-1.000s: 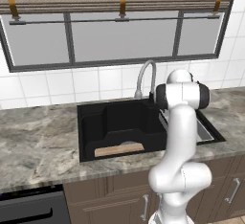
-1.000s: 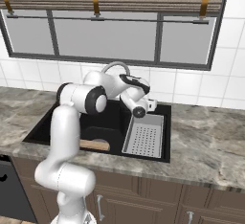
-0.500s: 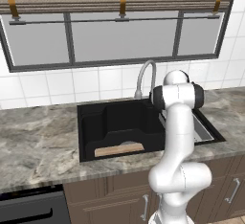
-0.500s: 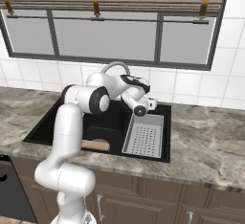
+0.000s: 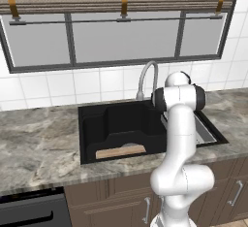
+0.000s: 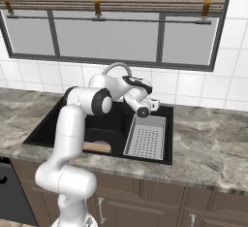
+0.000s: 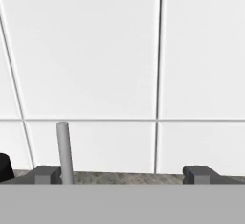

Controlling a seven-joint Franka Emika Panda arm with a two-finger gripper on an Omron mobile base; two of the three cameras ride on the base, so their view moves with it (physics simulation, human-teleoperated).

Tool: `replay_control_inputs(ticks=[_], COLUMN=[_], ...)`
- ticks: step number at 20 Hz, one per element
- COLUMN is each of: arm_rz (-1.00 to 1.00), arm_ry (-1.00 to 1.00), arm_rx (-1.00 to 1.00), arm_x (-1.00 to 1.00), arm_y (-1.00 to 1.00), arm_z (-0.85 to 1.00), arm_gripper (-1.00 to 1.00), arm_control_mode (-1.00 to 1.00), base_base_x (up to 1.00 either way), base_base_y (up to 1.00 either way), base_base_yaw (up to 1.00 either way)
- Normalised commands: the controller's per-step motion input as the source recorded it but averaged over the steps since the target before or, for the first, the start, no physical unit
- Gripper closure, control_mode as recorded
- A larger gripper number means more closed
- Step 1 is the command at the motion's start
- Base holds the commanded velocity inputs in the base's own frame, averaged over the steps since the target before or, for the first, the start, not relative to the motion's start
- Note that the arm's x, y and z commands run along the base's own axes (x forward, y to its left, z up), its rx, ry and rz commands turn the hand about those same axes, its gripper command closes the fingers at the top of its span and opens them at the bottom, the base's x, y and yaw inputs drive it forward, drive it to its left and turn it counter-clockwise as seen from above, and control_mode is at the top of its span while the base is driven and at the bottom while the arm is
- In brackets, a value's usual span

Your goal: Turn on the sink faucet with hot water and rinse the cutting board for ten seconds, then turn off the faucet. Push the cutting board to reach the water if necessary.

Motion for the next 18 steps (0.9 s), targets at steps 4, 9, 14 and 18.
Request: replay_control_inputs(ticks=[4,9,14,18], arm_rz=[0.0,0.0,0.0,0.0], arm_ry=[0.0,0.0,0.0,0.0], arm_rx=[0.0,0.0,0.0,0.0], arm_x=[0.0,0.0,0.0,0.0], arm_y=[0.0,0.0,0.0,0.0], arm_z=[0.0,0.0,0.0,0.0], arm_gripper=[-1.0,-1.0,-1.0,-1.0], arm_control_mode=[-1.0,-1.0,-1.0,-1.0], base_base_x=[0.0,0.0,0.0,0.0], base_base_y=[0.0,0.0,0.0,0.0], base_base_yaw=[0.0,0.0,0.0,0.0])
